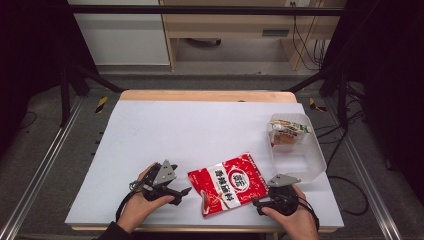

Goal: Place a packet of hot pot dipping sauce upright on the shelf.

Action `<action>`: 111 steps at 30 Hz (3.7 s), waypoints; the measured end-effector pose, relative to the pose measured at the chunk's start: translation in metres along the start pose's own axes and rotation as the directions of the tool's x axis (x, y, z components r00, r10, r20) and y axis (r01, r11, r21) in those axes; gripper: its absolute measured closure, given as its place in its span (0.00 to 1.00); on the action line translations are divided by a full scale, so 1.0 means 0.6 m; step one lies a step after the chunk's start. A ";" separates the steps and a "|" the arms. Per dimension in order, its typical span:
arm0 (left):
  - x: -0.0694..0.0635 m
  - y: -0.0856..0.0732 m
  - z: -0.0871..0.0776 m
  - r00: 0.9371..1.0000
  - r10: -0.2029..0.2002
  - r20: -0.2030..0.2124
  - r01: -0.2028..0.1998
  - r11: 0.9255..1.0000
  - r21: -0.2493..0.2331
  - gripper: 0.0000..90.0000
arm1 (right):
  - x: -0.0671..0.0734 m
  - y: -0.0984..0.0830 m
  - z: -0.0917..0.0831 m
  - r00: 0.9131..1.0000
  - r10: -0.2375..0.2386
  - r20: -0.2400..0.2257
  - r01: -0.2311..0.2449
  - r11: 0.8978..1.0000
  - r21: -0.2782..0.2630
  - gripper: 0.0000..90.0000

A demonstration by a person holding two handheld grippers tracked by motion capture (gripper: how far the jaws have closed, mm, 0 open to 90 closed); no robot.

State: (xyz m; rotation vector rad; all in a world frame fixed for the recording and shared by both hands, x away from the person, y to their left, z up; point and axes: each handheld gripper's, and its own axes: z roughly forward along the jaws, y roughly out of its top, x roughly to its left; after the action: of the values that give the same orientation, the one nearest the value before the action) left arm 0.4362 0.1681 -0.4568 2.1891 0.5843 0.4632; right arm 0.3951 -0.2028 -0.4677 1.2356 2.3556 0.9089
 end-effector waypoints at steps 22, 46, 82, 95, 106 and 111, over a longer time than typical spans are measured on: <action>-0.002 0.002 -0.001 1.000 0.013 0.001 -0.013 1.000 0.002 0.13 | 0.011 0.012 -0.003 0.999 0.021 -0.047 -0.023 0.999 -0.040 0.22; 0.004 -0.001 -0.005 1.000 0.024 -0.016 -0.024 1.000 0.016 0.13 | 0.002 0.003 -0.008 0.995 0.082 -0.048 -0.084 0.996 -0.028 0.39; -0.003 0.001 0.002 0.999 0.032 0.002 -0.032 0.999 0.021 0.13 | 0.000 0.030 -0.010 0.999 0.021 -0.036 -0.023 0.998 -0.056 0.92; 0.007 -0.001 -0.008 1.000 0.026 -0.017 -0.026 0.999 0.020 0.13 | 0.006 0.105 -0.021 0.994 -0.099 -0.038 0.095 0.991 -0.091 1.00; 0.018 0.001 -0.018 0.999 0.016 -0.029 -0.016 1.000 0.011 0.13 | 0.011 0.184 -0.026 0.977 -0.210 -0.037 0.206 0.974 -0.093 1.00; 0.027 0.006 -0.029 0.999 0.008 -0.032 -0.008 1.000 -0.001 0.13 | 0.015 0.221 -0.028 0.961 -0.269 -0.056 0.263 0.960 -0.097 1.00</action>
State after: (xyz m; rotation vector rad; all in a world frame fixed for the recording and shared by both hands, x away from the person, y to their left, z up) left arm 0.4419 0.1858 -0.4410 2.1871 0.5928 0.5035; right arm 0.4621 -0.1463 -0.3666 0.8386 2.4296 0.9653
